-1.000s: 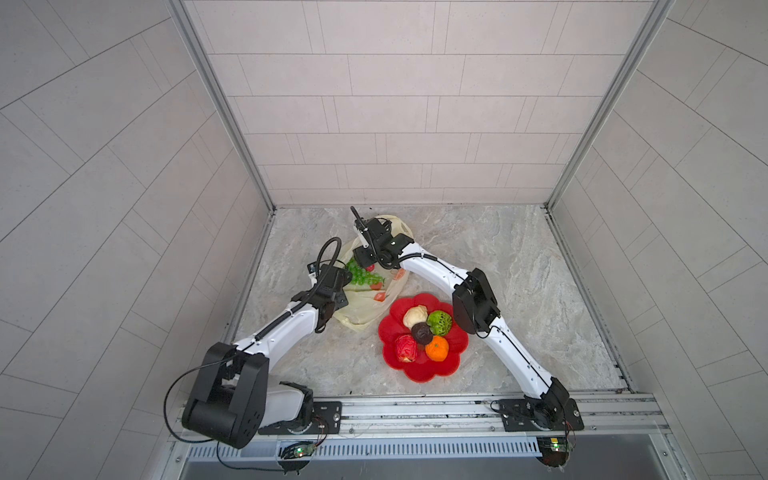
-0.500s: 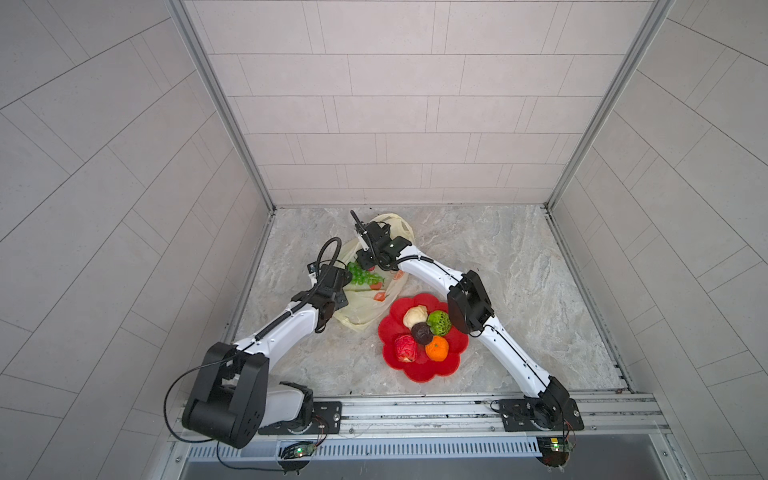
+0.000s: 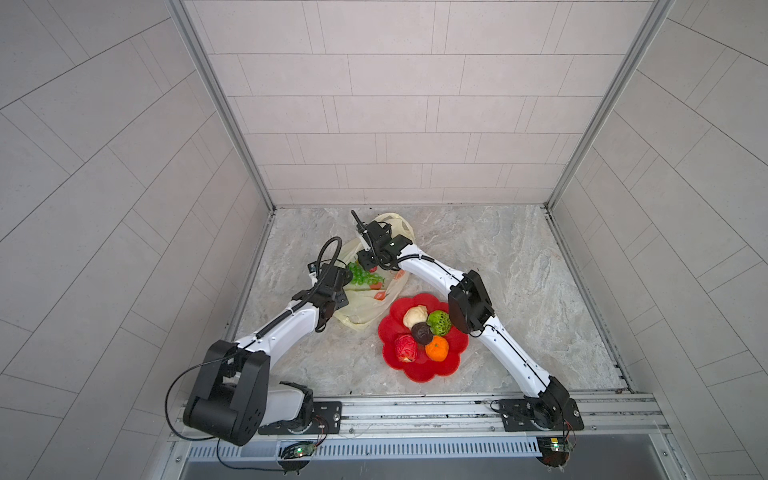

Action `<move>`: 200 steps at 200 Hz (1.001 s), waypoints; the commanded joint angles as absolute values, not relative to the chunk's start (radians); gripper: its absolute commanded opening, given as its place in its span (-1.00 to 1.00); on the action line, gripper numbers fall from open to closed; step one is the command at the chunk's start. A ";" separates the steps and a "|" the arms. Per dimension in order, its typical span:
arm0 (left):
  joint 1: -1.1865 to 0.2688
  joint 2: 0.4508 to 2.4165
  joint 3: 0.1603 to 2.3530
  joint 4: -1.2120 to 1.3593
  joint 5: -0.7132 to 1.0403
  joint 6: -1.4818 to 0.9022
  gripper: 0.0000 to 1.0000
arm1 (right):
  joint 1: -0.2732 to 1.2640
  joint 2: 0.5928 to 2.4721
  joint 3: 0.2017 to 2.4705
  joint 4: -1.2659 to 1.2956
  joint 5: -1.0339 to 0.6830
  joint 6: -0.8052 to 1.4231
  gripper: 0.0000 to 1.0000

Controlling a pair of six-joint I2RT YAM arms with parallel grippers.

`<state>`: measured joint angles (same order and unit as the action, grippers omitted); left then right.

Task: Take the fake fruits out of the plastic bag
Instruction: 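Move the right gripper back into the bag toward the remaining fruits, then close the right gripper on the red strawberry and lift it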

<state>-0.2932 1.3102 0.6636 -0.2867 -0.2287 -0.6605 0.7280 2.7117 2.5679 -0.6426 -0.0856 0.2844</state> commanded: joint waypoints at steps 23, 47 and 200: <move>-0.293 1.325 0.687 -0.299 -0.226 -0.654 -1.00 | 0.732 2.598 2.580 -0.729 -0.100 0.267 0.04; -0.293 1.333 0.690 -0.299 -0.221 -0.656 -1.00 | 0.735 2.568 2.571 -0.759 -0.113 0.267 0.02; -0.285 1.293 0.673 -0.293 -0.210 -0.663 -1.00 | 0.833 1.848 1.586 -0.383 -0.048 0.250 0.00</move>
<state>-0.2924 1.3159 0.6643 -0.2852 -0.2070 -0.6613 0.8078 2.0087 1.7138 -0.4850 -0.0799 0.2611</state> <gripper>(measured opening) 0.049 0.501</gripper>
